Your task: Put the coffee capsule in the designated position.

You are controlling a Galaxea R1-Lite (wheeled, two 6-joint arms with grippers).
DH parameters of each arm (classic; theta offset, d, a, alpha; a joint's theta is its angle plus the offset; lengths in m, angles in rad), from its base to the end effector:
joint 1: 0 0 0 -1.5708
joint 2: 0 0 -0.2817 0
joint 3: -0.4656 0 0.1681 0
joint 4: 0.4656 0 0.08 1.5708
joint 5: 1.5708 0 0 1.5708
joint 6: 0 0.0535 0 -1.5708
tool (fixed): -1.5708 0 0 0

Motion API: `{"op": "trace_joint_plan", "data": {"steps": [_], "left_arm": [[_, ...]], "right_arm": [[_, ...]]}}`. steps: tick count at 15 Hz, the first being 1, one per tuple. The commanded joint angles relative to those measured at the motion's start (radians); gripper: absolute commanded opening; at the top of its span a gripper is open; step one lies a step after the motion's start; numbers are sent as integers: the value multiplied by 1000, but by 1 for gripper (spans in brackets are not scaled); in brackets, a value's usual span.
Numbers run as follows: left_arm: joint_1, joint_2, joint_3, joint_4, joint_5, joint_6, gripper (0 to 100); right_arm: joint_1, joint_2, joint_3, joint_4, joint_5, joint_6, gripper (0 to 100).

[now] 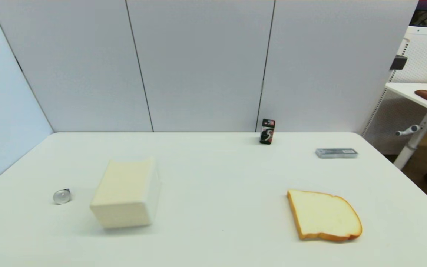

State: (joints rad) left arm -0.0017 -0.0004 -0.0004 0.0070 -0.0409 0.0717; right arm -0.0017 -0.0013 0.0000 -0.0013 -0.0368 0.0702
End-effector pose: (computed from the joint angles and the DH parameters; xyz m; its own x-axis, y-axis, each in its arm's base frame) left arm 0.0019 -0.0022 0.0746 0.9991 -0.0426 -0.0062 0.0429 0.9965 0.0714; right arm 0.0019 -0.0020 0.0756 0.9993 -0.0385 0.0026 0.0382 0.9968 0.0702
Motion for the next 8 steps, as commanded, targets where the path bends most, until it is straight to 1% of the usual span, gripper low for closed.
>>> {"op": "trace_joint_plan", "data": {"steps": [1, 8], "left_arm": [[0, -1, 2, -2, 27, -24, 100], [0, -1, 2, -2, 27, -24, 100]], "right_arm": [[0, 1, 0, 0, 0, 0, 100], [0, -2, 0, -2, 3, -9, 100]]}}
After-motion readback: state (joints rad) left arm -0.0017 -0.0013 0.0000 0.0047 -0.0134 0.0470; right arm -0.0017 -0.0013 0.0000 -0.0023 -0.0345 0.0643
